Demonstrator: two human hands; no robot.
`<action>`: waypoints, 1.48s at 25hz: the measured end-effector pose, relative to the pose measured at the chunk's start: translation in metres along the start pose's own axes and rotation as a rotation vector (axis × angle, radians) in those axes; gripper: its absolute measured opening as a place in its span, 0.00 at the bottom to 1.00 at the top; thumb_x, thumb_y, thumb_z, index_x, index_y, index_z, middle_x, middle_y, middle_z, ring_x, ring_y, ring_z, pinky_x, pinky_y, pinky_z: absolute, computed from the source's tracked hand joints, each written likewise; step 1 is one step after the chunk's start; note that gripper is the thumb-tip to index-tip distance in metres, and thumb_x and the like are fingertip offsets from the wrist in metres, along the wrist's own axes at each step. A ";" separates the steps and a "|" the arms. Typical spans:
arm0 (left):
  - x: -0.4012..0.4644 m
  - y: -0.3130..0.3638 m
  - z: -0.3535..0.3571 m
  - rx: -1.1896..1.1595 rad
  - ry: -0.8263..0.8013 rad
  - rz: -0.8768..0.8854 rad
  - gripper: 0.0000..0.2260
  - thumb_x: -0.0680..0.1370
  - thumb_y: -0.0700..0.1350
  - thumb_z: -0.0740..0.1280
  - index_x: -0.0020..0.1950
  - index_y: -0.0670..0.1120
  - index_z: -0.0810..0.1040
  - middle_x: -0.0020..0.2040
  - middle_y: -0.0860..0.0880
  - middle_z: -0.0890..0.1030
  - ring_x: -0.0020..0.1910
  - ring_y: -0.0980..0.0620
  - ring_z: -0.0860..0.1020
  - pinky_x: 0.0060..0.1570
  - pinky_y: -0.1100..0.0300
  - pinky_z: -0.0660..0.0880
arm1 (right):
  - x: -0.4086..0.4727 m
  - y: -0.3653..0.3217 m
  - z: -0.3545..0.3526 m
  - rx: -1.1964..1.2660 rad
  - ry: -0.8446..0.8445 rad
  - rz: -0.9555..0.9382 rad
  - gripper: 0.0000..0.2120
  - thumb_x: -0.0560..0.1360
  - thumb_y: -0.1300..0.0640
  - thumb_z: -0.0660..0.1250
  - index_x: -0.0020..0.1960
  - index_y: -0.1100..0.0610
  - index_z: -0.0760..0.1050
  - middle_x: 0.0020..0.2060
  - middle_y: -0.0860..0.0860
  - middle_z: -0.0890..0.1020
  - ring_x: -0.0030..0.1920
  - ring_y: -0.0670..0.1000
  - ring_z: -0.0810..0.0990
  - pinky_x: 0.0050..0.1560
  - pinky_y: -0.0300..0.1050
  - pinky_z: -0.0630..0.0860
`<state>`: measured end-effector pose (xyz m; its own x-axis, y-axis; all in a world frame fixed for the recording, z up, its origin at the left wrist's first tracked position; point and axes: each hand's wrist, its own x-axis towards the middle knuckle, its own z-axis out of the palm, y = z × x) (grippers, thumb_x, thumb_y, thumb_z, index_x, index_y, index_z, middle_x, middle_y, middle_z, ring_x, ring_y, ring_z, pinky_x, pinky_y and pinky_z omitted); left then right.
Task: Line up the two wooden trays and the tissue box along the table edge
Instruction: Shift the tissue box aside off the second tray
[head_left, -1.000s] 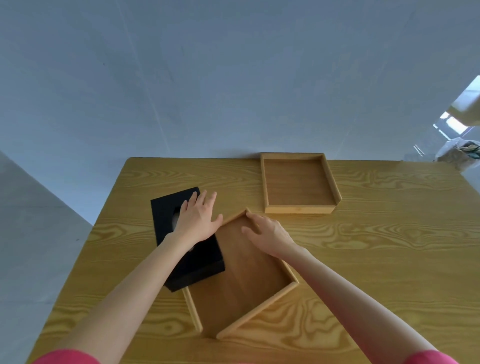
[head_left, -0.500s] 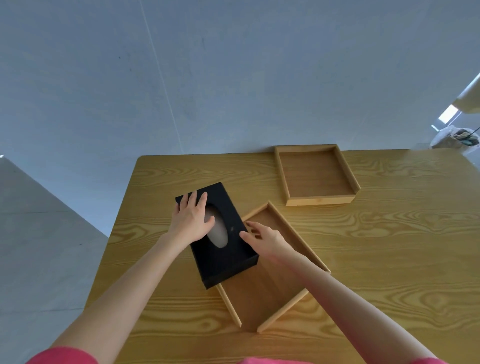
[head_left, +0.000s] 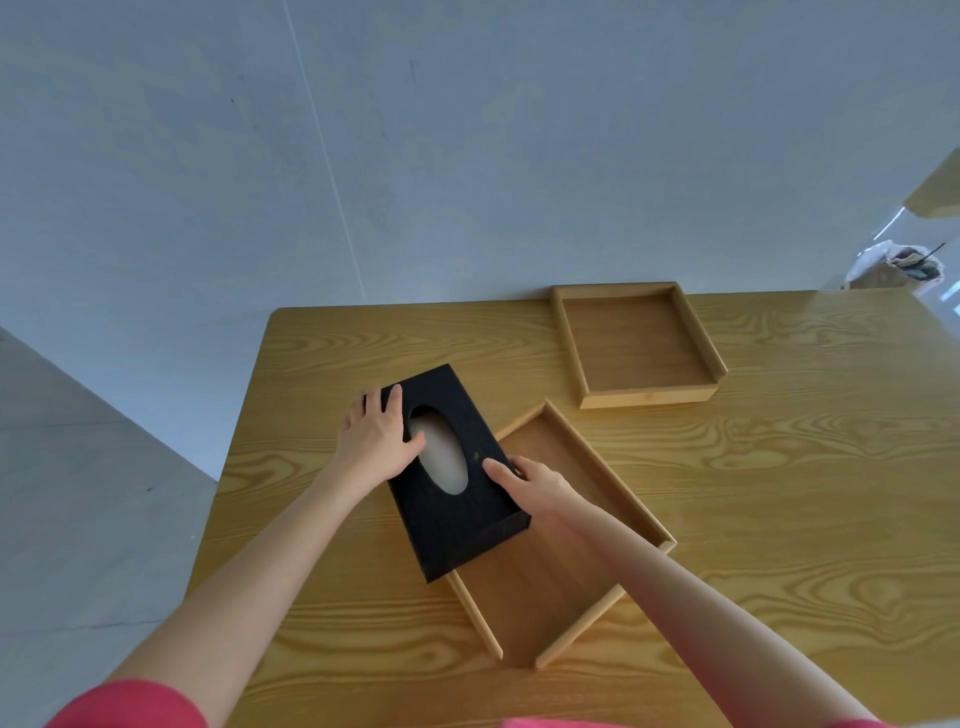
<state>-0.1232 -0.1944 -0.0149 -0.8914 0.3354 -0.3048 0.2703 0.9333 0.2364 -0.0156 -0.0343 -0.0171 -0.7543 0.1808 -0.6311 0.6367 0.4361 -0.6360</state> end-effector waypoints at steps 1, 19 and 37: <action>0.002 -0.001 0.001 -0.027 0.016 -0.003 0.31 0.78 0.53 0.59 0.75 0.44 0.50 0.76 0.39 0.53 0.75 0.39 0.51 0.72 0.45 0.56 | 0.001 0.000 0.000 0.013 0.001 0.005 0.27 0.76 0.38 0.54 0.69 0.53 0.66 0.64 0.54 0.75 0.62 0.55 0.74 0.56 0.45 0.72; 0.004 0.000 0.007 -0.101 0.281 -0.014 0.24 0.76 0.50 0.64 0.68 0.41 0.64 0.66 0.39 0.68 0.65 0.39 0.66 0.55 0.51 0.73 | 0.000 0.016 -0.001 0.149 -0.092 0.112 0.30 0.74 0.35 0.55 0.69 0.52 0.64 0.63 0.55 0.74 0.62 0.56 0.75 0.56 0.51 0.80; 0.005 -0.078 -0.041 -0.176 0.234 -0.119 0.24 0.75 0.45 0.65 0.69 0.41 0.65 0.68 0.39 0.68 0.68 0.40 0.64 0.61 0.46 0.70 | 0.011 -0.044 0.068 0.193 -0.240 0.025 0.30 0.74 0.38 0.58 0.67 0.57 0.67 0.63 0.56 0.75 0.58 0.56 0.79 0.57 0.46 0.79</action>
<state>-0.1639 -0.2712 0.0026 -0.9779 0.1678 -0.1245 0.1104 0.9209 0.3739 -0.0411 -0.1113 -0.0257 -0.6931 -0.0345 -0.7201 0.6906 0.2549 -0.6769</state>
